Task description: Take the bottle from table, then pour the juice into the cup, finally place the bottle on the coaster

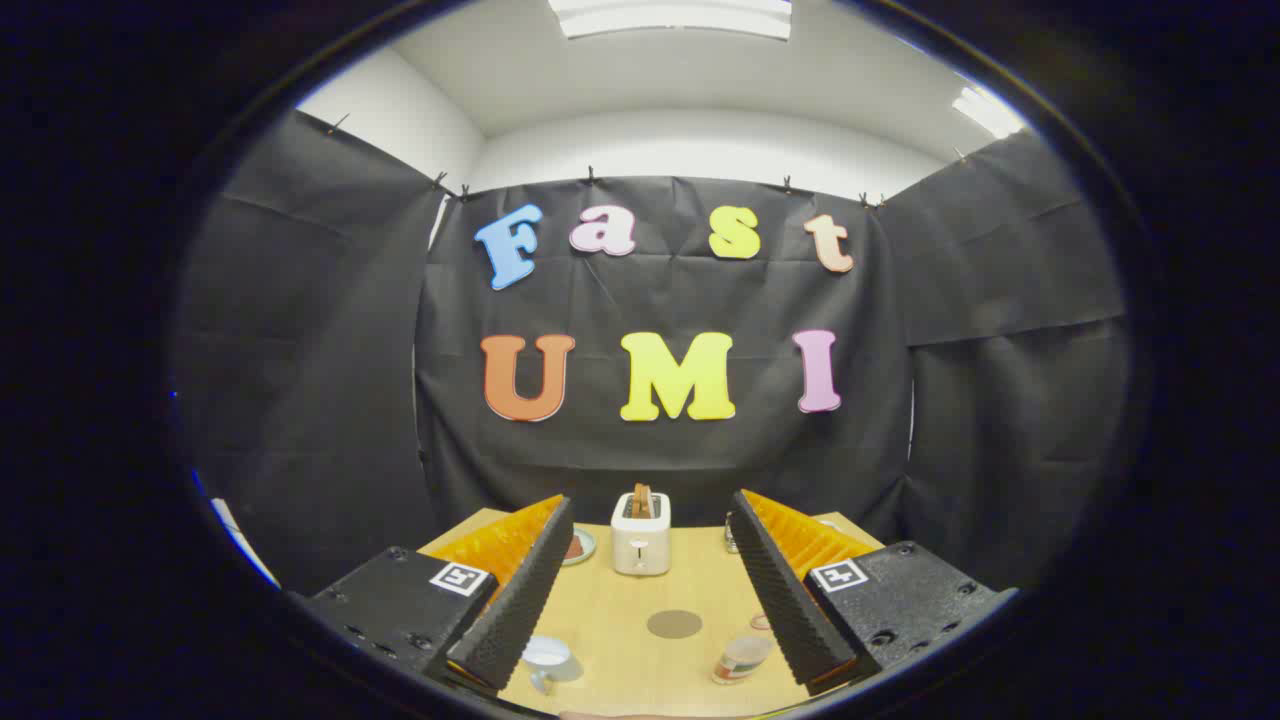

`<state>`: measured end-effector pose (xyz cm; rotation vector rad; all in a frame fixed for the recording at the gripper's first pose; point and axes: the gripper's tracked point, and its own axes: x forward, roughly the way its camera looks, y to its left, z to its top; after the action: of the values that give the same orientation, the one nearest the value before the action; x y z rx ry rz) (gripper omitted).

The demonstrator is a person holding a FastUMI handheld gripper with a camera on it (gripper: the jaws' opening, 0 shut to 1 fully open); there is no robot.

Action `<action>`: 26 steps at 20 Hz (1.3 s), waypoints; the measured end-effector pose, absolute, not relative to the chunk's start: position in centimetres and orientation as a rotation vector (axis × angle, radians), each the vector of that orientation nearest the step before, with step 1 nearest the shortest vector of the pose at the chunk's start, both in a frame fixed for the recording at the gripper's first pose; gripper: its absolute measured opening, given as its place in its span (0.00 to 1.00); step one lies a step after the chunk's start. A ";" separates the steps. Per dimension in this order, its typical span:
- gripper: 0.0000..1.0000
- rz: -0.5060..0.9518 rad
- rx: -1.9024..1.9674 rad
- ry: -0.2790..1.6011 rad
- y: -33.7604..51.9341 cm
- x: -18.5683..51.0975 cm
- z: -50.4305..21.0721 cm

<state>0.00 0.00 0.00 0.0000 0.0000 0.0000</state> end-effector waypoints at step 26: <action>1.00 -0.022 0.012 -0.009 -3.0 0.7 -2.3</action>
<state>0.69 -2.96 -2.26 0.0121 -0.0092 -0.0225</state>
